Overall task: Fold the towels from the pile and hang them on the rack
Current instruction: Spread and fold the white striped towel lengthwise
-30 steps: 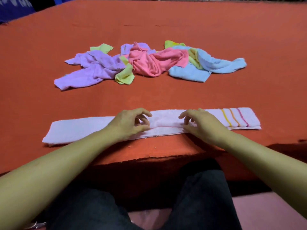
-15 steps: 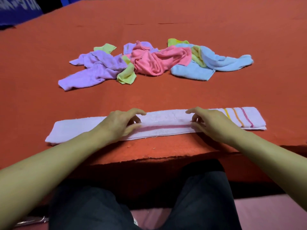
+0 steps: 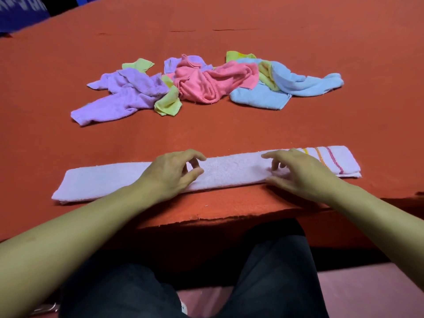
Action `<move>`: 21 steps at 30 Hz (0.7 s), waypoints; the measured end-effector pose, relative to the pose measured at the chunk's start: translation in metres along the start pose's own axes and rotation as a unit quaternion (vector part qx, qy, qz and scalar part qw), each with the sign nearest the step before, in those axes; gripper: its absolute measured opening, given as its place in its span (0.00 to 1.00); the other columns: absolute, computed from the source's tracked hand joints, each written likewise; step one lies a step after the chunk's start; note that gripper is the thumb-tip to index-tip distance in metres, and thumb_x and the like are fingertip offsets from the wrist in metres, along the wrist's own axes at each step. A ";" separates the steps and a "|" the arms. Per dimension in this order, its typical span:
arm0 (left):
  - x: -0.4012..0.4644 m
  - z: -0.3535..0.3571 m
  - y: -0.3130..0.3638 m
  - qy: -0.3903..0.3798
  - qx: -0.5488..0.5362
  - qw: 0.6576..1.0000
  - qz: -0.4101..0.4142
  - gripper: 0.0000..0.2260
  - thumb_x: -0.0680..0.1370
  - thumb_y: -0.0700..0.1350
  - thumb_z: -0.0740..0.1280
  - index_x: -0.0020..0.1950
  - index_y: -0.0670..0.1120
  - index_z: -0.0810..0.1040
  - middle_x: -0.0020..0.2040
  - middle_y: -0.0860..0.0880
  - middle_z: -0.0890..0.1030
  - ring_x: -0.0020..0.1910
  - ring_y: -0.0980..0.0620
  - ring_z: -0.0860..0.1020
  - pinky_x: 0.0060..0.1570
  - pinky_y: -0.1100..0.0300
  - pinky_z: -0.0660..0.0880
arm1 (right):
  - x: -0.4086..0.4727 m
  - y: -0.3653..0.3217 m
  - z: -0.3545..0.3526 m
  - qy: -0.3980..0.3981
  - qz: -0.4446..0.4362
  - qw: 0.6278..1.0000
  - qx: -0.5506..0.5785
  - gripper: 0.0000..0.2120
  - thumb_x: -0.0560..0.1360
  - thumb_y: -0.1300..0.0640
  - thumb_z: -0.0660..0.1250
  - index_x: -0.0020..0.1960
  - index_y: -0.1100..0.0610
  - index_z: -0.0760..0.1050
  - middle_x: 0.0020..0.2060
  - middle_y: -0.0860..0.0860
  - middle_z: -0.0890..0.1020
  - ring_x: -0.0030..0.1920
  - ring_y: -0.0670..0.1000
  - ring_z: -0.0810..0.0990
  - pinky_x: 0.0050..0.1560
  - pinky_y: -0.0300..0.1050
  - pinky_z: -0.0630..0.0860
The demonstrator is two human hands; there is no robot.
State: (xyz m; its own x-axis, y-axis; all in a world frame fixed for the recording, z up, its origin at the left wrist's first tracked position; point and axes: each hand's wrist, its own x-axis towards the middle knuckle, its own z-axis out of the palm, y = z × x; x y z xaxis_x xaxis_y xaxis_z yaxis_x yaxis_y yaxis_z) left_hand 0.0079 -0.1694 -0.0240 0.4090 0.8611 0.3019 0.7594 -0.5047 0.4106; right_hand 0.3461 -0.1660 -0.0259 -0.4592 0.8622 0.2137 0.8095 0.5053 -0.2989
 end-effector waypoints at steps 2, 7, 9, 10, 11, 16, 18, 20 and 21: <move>0.009 0.005 0.005 -0.003 0.006 1.000 -0.005 0.10 0.77 0.46 0.70 0.58 0.54 0.78 0.43 0.63 0.78 0.37 0.57 0.76 0.44 0.60 0.72 | -0.010 0.010 -0.003 -0.013 0.013 1.000 0.006 0.25 0.73 0.42 0.69 0.68 0.43 0.69 0.48 0.36 0.77 0.51 0.45 0.72 0.51 0.46 0.74; 0.054 0.028 0.040 0.002 -0.053 0.998 0.014 0.10 0.75 0.43 0.71 0.56 0.51 0.80 0.43 0.60 0.80 0.38 0.54 0.78 0.44 0.60 0.73 | -0.031 0.042 -0.013 0.029 0.041 0.998 0.047 0.23 0.73 0.52 0.72 0.67 0.47 0.72 0.48 0.38 0.78 0.50 0.47 0.74 0.51 0.50 0.76; 0.070 0.044 0.060 -0.022 -0.064 0.997 0.039 0.11 0.75 0.44 0.72 0.56 0.51 0.80 0.43 0.60 0.81 0.38 0.55 0.78 0.44 0.61 0.73 | -0.038 0.054 -0.020 0.064 0.043 0.996 0.051 0.21 0.74 0.57 0.72 0.66 0.50 0.74 0.46 0.40 0.79 0.48 0.48 0.73 0.51 0.48 0.75; 0.077 0.052 0.071 -0.041 -0.072 0.995 0.052 0.11 0.74 0.44 0.72 0.56 0.52 0.79 0.44 0.60 0.82 0.38 0.56 0.78 0.44 0.61 0.73 | -0.042 0.062 -0.025 0.074 0.051 0.995 0.048 0.20 0.74 0.58 0.72 0.65 0.50 0.74 0.46 0.41 0.79 0.48 0.48 0.73 0.51 0.47 0.75; 0.083 0.061 0.082 -0.062 -0.079 0.993 0.063 0.12 0.74 0.45 0.72 0.57 0.52 0.79 0.45 0.60 0.82 0.38 0.57 0.78 0.44 0.62 0.73 | -0.046 0.070 -0.029 0.079 0.061 0.994 0.043 0.19 0.74 0.59 0.71 0.63 0.48 0.75 0.46 0.42 0.80 0.49 0.48 0.72 0.51 0.45 0.74; 0.098 0.093 0.107 -0.142 -0.011 0.983 0.117 0.17 0.74 0.51 0.73 0.61 0.55 0.76 0.51 0.62 0.80 0.43 0.61 0.72 0.50 0.62 0.71 | -0.068 0.106 -0.040 0.035 0.078 0.996 -0.016 0.18 0.74 0.57 0.72 0.63 0.49 0.76 0.48 0.39 0.81 0.48 0.49 0.75 0.52 0.50 0.75; 0.100 0.098 0.108 -0.147 0.003 0.982 0.117 0.17 0.74 0.52 0.73 0.61 0.55 0.76 0.51 0.61 0.81 0.44 0.61 0.72 0.52 0.60 0.73 | -0.071 0.111 -0.038 0.038 0.056 0.997 -0.040 0.17 0.74 0.58 0.72 0.63 0.52 0.77 0.47 0.44 0.83 0.46 0.53 0.79 0.49 0.50 0.76; 0.104 0.096 0.110 -0.147 0.006 0.984 0.102 0.16 0.75 0.51 0.71 0.62 0.55 0.76 0.50 0.60 0.82 0.41 0.59 0.74 0.50 0.58 0.74 | -0.070 0.114 -0.040 0.052 0.037 0.996 -0.063 0.17 0.74 0.61 0.72 0.62 0.53 0.78 0.46 0.46 0.84 0.43 0.54 0.80 0.45 0.47 0.74; 0.107 0.094 0.111 -0.145 0.000 0.985 0.091 0.15 0.75 0.51 0.71 0.61 0.55 0.76 0.48 0.60 0.82 0.39 0.59 0.76 0.49 0.58 0.74 | -0.069 0.115 -0.043 0.055 0.038 0.996 -0.066 0.17 0.75 0.61 0.71 0.63 0.53 0.77 0.46 0.46 0.83 0.42 0.53 0.80 0.44 0.46 0.72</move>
State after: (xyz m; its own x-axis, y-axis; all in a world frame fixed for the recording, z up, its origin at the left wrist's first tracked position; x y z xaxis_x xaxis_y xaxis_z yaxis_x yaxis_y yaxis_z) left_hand 0.1836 -0.1279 -0.0269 0.6663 0.7373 0.1115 0.6598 -0.6526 0.3725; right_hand 0.4869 -0.1690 -0.0347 -0.3580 0.8853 0.2969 0.8849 0.4232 -0.1946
